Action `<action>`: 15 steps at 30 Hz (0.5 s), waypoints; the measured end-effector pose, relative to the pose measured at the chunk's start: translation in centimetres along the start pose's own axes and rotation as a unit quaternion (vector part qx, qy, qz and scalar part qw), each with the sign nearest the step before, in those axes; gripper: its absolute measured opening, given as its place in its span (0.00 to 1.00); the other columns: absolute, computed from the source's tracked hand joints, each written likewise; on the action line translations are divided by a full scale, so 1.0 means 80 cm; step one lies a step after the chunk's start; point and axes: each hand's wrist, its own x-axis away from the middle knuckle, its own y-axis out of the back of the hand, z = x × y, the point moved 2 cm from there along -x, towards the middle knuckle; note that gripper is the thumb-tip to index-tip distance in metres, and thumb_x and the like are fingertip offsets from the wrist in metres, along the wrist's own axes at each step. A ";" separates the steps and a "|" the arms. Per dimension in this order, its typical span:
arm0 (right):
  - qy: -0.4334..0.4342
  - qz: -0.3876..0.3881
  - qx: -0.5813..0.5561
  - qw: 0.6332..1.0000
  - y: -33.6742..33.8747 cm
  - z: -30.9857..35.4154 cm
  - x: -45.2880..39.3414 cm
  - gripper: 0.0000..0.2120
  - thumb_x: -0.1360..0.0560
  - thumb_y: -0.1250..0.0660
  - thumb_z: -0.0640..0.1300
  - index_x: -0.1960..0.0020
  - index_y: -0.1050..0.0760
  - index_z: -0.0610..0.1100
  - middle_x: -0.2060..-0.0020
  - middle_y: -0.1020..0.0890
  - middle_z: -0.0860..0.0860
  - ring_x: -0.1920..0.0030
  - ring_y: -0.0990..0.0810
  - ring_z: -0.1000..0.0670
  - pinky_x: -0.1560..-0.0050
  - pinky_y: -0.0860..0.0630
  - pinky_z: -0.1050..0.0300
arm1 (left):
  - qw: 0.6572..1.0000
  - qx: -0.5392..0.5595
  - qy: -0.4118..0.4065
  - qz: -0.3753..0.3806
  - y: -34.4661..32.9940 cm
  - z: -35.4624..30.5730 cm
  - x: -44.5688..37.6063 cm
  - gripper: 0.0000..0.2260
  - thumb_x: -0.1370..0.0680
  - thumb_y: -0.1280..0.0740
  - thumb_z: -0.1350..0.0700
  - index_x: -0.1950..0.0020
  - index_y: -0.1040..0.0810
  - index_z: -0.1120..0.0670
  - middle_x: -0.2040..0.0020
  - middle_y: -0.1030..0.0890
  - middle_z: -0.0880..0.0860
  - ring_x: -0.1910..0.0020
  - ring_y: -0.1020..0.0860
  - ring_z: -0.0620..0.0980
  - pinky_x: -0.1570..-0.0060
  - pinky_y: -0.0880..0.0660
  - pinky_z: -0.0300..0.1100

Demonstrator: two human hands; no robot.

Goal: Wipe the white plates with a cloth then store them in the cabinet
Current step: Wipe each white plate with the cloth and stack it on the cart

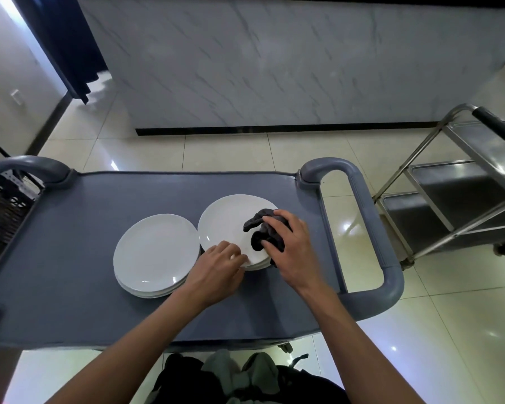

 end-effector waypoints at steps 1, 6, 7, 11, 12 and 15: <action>0.002 0.002 0.001 1.000 -0.003 0.005 -0.001 0.24 0.25 0.27 0.42 0.30 0.25 0.48 0.30 0.30 0.53 0.33 0.33 0.48 0.31 0.31 0.53 | 1.000 0.013 0.005 -0.015 0.000 0.005 0.004 0.05 0.26 0.27 0.56 0.51 0.17 0.53 0.52 0.19 0.51 0.53 0.21 0.54 0.59 0.25 0.44; 0.016 0.015 -0.005 1.000 -0.029 0.034 -0.011 0.24 0.26 0.26 0.41 0.31 0.24 0.48 0.31 0.28 0.50 0.32 0.32 0.46 0.31 0.31 0.46 | 0.995 0.026 0.063 -0.070 0.012 0.051 0.036 0.06 0.25 0.30 0.58 0.50 0.16 0.54 0.50 0.18 0.51 0.49 0.21 0.55 0.52 0.24 0.49; 0.020 0.021 -0.007 1.000 -0.036 0.042 -0.012 0.24 0.26 0.26 0.41 0.31 0.24 0.48 0.31 0.28 0.50 0.32 0.32 0.46 0.31 0.31 0.45 | 0.994 0.024 0.077 -0.076 0.016 0.062 0.043 0.06 0.24 0.30 0.58 0.50 0.15 0.54 0.49 0.18 0.51 0.48 0.21 0.55 0.52 0.25 0.50; 0.045 0.044 -0.010 0.998 -0.070 0.078 -0.023 0.25 0.27 0.26 0.41 0.31 0.24 0.49 0.31 0.28 0.51 0.32 0.32 0.46 0.34 0.29 0.42 | 0.979 0.041 0.171 -0.099 0.033 0.118 0.077 0.07 0.26 0.31 0.59 0.50 0.15 0.54 0.50 0.16 0.51 0.49 0.19 0.57 0.54 0.24 0.50; 0.054 0.050 -0.009 0.997 -0.080 0.089 -0.025 0.25 0.27 0.25 0.42 0.31 0.24 0.49 0.30 0.28 0.51 0.32 0.31 0.46 0.35 0.28 0.42 | 0.970 0.055 0.210 -0.107 0.038 0.134 0.088 0.08 0.26 0.30 0.60 0.50 0.14 0.55 0.50 0.16 0.52 0.49 0.19 0.57 0.53 0.24 0.51; 0.082 0.070 -0.012 0.994 -0.113 0.125 -0.033 0.25 0.27 0.25 0.41 0.31 0.24 0.48 0.30 0.28 0.50 0.33 0.31 0.44 0.37 0.27 0.41 | 0.929 0.101 0.330 -0.135 0.053 0.180 0.123 0.10 0.27 0.27 0.65 0.48 0.14 0.56 0.49 0.16 0.54 0.49 0.19 0.57 0.49 0.22 0.51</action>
